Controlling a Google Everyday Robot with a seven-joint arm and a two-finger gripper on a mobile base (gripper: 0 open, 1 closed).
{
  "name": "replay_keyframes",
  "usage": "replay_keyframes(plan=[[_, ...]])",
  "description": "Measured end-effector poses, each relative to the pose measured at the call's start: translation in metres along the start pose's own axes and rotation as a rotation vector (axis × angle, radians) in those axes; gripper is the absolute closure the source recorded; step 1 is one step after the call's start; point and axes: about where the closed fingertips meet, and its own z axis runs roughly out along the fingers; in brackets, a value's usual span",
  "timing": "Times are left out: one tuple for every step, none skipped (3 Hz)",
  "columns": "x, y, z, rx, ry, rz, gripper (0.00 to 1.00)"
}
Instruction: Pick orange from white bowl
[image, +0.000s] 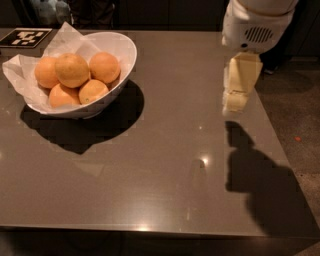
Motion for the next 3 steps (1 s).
replay_keyframes(plan=[[0.000,0.000,0.000,0.001,-0.001,0.001,0.00],[-0.028,-0.016,-0.004,0.043,-0.051,-0.045,0.00],[-0.062,-0.037,0.000,0.046,-0.059,-0.116,0.00]])
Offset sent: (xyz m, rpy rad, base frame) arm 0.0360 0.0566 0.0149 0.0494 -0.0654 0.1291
